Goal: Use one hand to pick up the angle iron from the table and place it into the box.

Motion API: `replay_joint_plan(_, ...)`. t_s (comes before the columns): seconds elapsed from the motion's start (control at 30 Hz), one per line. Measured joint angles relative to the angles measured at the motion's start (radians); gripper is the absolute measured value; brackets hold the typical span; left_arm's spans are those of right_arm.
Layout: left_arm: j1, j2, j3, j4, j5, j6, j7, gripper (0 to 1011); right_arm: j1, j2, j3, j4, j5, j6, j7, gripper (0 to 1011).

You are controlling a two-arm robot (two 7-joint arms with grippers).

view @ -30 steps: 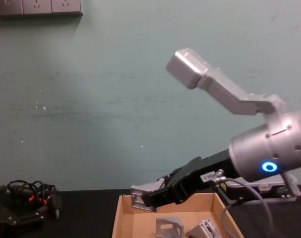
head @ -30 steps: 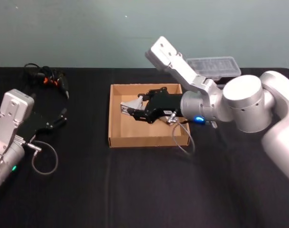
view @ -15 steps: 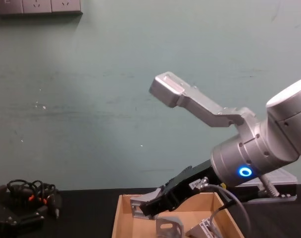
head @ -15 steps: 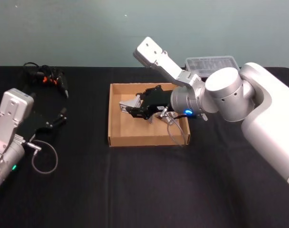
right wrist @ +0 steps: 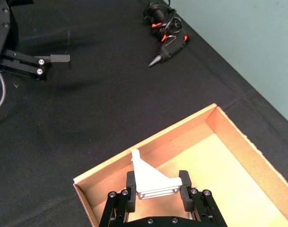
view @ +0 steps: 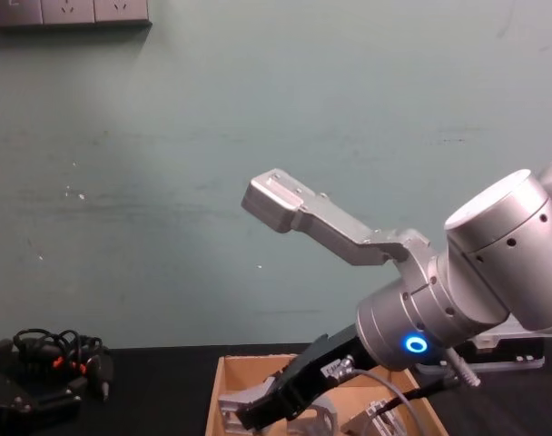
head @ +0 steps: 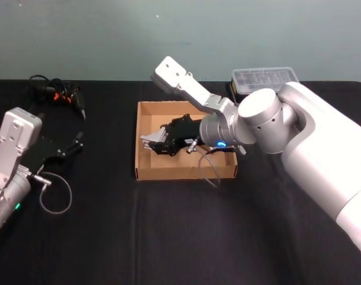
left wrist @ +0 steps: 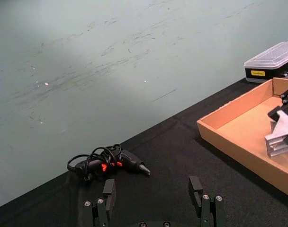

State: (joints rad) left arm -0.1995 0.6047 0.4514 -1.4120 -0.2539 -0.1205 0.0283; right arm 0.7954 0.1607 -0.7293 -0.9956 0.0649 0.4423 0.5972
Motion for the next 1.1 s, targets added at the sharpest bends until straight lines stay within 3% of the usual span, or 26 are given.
replay_joint_plan(0.57,0.0,0.0,0.0,0.0,0.0,0.0,0.0,1011,-0.003,-0.022,0.006,0.027,-0.03,0.013,-0.015,544)
replay_joint_plan(1.1,0.0,0.0,0.0,0.0,0.0,0.0,0.0,1011,-0.002,-0.021,0.004,0.028,-0.026,0.012,-0.014,990)
